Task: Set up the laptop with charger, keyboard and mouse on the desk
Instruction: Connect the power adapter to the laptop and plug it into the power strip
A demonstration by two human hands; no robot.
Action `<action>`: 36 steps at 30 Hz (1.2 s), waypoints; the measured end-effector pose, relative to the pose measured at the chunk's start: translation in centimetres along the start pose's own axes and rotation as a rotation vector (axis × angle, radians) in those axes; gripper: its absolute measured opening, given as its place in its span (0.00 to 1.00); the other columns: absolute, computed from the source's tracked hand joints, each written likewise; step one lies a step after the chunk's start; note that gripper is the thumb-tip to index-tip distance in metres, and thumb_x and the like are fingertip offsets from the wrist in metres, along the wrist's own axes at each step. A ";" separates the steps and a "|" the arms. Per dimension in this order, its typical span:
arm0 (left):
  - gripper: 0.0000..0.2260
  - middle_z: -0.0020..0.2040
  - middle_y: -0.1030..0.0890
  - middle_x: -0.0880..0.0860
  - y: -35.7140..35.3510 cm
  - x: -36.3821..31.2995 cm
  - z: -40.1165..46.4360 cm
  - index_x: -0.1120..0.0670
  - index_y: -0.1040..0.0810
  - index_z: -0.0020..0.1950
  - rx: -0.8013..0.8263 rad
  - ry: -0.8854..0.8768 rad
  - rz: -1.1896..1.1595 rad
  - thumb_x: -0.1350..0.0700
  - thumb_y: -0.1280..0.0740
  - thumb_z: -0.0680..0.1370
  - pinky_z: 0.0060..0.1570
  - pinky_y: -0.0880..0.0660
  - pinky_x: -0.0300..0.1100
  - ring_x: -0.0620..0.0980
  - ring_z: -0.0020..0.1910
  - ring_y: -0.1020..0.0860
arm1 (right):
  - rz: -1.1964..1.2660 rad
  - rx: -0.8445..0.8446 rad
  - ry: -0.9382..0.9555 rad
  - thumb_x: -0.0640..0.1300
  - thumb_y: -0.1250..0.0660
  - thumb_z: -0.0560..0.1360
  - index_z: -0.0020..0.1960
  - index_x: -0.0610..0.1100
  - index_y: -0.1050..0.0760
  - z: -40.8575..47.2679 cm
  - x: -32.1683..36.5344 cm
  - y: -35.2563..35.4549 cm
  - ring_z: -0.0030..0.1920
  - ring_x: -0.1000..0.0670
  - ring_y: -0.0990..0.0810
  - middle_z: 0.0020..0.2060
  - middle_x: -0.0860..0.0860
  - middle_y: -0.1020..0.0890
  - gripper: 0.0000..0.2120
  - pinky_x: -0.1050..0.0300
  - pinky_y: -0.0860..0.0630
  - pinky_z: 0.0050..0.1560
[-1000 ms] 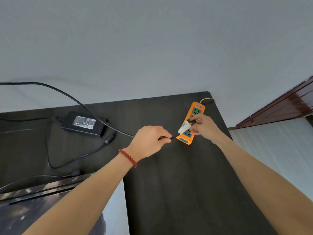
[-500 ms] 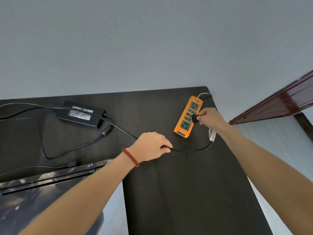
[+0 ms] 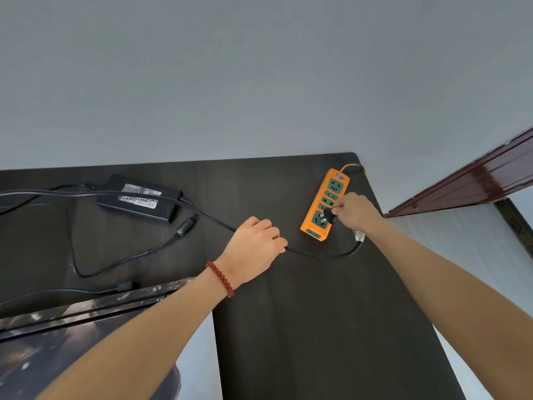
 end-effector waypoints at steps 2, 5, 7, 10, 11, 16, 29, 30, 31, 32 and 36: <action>0.13 0.54 0.19 0.51 0.4 0.2 -0.1 0.52 0.23 0.60 -0.018 -0.008 0.036 0.52 0.44 0.81 0.58 0.31 0.43 0.50 0.55 0.24 | -0.028 0.012 -0.032 0.44 0.40 0.78 0.58 0.39 0.24 0.2 0.4 0.0 0.52 0.44 0.21 0.57 0.43 0.21 0.13 0.53 0.26 0.46; 0.08 0.45 0.17 0.47 1.1 0.5 -0.4 0.49 0.19 0.51 -0.061 -0.023 0.098 0.51 0.36 0.77 0.52 0.27 0.41 0.47 0.47 0.21 | -0.033 0.029 -0.091 0.44 0.39 0.77 0.55 0.38 0.25 0.5 0.8 0.1 0.48 0.44 0.21 0.53 0.42 0.20 0.12 0.54 0.26 0.42; 0.07 0.44 0.17 0.46 0.9 0.7 -0.6 0.48 0.18 0.50 -0.039 -0.027 0.090 0.50 0.35 0.76 0.53 0.27 0.41 0.46 0.46 0.21 | -0.017 0.044 -0.104 0.43 0.38 0.76 0.54 0.38 0.27 0.7 0.9 0.1 0.45 0.46 0.22 0.52 0.42 0.20 0.10 0.54 0.26 0.41; 0.03 0.34 0.18 0.43 1.1 1.0 -1.0 0.46 0.17 0.40 -0.072 -0.018 0.121 0.48 0.26 0.69 0.44 0.24 0.37 0.43 0.36 0.20 | 0.032 0.053 -0.131 0.43 0.37 0.76 0.59 0.38 0.29 0.7 0.9 0.0 0.43 0.47 0.24 0.54 0.43 0.21 0.13 0.56 0.27 0.41; 0.04 0.33 0.18 0.43 1.1 1.0 -1.1 0.45 0.16 0.38 -0.076 -0.010 0.107 0.48 0.25 0.67 0.44 0.24 0.37 0.43 0.35 0.20 | 0.049 0.054 -0.139 0.43 0.37 0.76 0.60 0.39 0.29 0.7 0.9 -0.1 0.43 0.48 0.24 0.54 0.43 0.21 0.14 0.56 0.27 0.41; 0.05 0.33 0.18 0.44 0.6 1.2 -1.4 0.46 0.16 0.38 -0.106 0.002 0.157 0.49 0.23 0.65 0.45 0.23 0.39 0.44 0.34 0.20 | 0.032 0.035 -0.167 0.44 0.37 0.76 0.61 0.40 0.30 0.6 1.2 -0.2 0.44 0.48 0.24 0.53 0.44 0.21 0.15 0.56 0.27 0.42; 0.10 0.34 0.18 0.45 -0.4 1.9 -2.2 0.47 0.16 0.39 -0.059 0.076 0.234 0.55 0.21 0.60 0.53 0.23 0.44 0.45 0.35 0.20 | -0.169 -0.218 -0.095 0.51 0.41 0.78 0.56 0.44 0.30 -1.9 2.2 -1.5 0.43 0.48 0.21 0.45 0.48 0.19 0.12 0.52 0.28 0.45; 0.10 0.34 0.18 0.45 -0.4 1.9 -2.3 0.47 0.16 0.38 -0.053 0.079 0.239 0.55 0.21 0.59 0.53 0.23 0.45 0.45 0.35 0.20 | -0.179 -0.260 -0.083 0.51 0.42 0.79 0.56 0.44 0.30 -2.2 2.2 -1.9 0.46 0.48 0.21 0.47 0.48 0.19 0.12 0.50 0.29 0.49; 0.11 0.34 0.18 0.45 -0.4 1.9 -2.3 0.47 0.16 0.38 -0.047 0.078 0.245 0.55 0.21 0.59 0.54 0.23 0.46 0.45 0.35 0.20 | -0.195 -0.300 -0.075 0.51 0.43 0.79 0.56 0.44 0.30 -2.5 2.2 -2.2 0.48 0.48 0.21 0.48 0.48 0.18 0.12 0.50 0.30 0.51; 0.11 0.33 0.18 0.45 -0.4 1.9 -2.3 0.47 0.16 0.38 -0.039 0.076 0.252 0.55 0.21 0.58 0.53 0.23 0.46 0.45 0.35 0.20 | -0.207 -0.331 -0.070 0.51 0.43 0.79 0.56 0.45 0.30 -2.8 2.2 -2.5 0.49 0.48 0.21 0.47 0.48 0.18 0.12 0.49 0.32 0.52; 0.11 0.32 0.19 0.45 -0.4 2.0 -2.2 0.47 0.16 0.36 -0.027 0.075 0.256 0.55 0.20 0.57 0.52 0.22 0.46 0.45 0.34 0.20 | -0.165 -0.375 -0.092 0.51 0.43 0.79 0.56 0.47 0.29 -3.5 2.0 -3.8 0.50 0.50 0.24 0.48 0.50 0.19 0.11 0.50 0.34 0.53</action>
Point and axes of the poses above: each hand's wrist, its own z-axis towards the middle knuckle, its own y-axis out of the back of the hand, x = y × z, the point moved 2 cm from there along z, towards the middle knuckle
